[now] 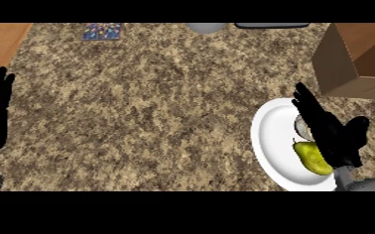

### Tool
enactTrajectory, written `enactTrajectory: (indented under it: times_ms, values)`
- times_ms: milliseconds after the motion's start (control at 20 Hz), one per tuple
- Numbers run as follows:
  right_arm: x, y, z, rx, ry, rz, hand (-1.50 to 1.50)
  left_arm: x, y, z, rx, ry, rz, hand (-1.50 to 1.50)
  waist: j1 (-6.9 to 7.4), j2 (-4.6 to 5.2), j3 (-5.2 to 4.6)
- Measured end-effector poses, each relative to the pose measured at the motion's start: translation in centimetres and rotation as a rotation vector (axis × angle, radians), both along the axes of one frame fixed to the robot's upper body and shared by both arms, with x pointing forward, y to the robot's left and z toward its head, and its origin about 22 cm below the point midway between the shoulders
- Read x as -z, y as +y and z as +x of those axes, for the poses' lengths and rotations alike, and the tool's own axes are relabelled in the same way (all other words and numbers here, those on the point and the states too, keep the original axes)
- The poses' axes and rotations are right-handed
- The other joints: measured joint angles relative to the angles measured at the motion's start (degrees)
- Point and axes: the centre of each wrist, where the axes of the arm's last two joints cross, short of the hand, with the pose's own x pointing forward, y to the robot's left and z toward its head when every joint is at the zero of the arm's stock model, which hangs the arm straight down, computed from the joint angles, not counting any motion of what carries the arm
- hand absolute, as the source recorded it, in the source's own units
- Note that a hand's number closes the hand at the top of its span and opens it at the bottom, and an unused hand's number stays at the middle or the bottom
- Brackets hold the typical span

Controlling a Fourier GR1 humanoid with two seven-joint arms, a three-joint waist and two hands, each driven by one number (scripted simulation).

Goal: Pick the cupcake from the plate and place it in the cardboard box

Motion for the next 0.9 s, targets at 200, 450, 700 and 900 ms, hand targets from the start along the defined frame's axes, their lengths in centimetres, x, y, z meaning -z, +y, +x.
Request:
enactTrajectory:
  times_ms: [200, 450, 700, 900]
  values:
    - [-4.9, -1.9, 2.0, -0.125, -0.201, -0.003, -1.5, -0.5, -1.8, 0.7, 0.135, -0.004, 0.105, 0.0, -0.59, -0.68, -0.63]
    - [-13.0, -5.4, 3.9, -0.328, -0.49, -0.191, -1.5, -0.7, -4.5, 1.0, 0.371, -0.002, 0.222, 0.0, -1.84, -0.66, -0.88]
    - [-15.1, -10.6, 4.4, -0.466, -0.643, -0.318, -1.5, -0.6, -6.5, 1.5, 0.507, -0.001, 0.268, 0.0, -0.6, -0.05, -0.81]
    - [-15.6, -13.3, 4.3, -0.599, -0.734, -0.453, -1.5, -0.3, -7.7, 1.9, 0.562, -0.003, 0.287, 0.0, 0.37, 0.02, -0.84]
